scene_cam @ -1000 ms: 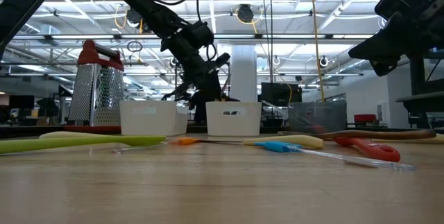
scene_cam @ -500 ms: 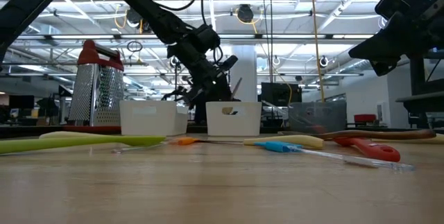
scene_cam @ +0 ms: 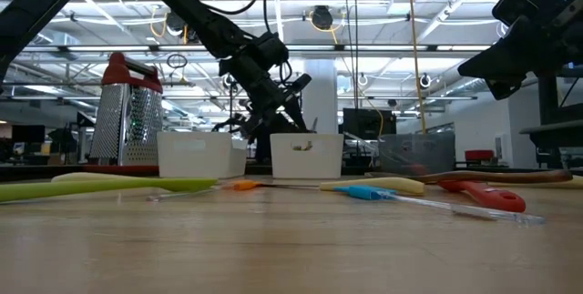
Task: Pick & Place Kitchen Items
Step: Put the green serving spoon into the right white bin
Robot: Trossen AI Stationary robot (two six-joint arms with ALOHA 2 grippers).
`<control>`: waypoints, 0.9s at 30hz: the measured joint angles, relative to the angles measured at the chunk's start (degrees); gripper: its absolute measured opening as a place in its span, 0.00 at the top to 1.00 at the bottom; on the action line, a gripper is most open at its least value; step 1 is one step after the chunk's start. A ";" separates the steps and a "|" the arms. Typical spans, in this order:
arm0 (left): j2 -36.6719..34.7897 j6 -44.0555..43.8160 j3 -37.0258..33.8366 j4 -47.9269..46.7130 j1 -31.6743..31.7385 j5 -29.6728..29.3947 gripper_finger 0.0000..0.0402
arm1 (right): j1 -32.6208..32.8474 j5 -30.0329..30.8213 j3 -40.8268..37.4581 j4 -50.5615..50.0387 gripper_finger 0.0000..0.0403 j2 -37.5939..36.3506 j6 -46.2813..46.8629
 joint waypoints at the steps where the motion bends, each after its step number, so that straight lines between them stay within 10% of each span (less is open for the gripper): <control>1: 0.00 0.00 0.00 0.19 0.13 0.00 0.79 | -0.02 0.00 0.00 0.00 1.00 0.00 0.00; 17: -5.53 14.57 0.00 6.64 -2.55 15.71 0.63 | 0.00 -0.07 0.00 -0.04 1.00 0.00 0.04; 27: -17.51 36.87 0.02 -10.37 -22.19 2.14 0.70 | 0.00 -0.22 0.00 -0.05 1.00 0.02 0.29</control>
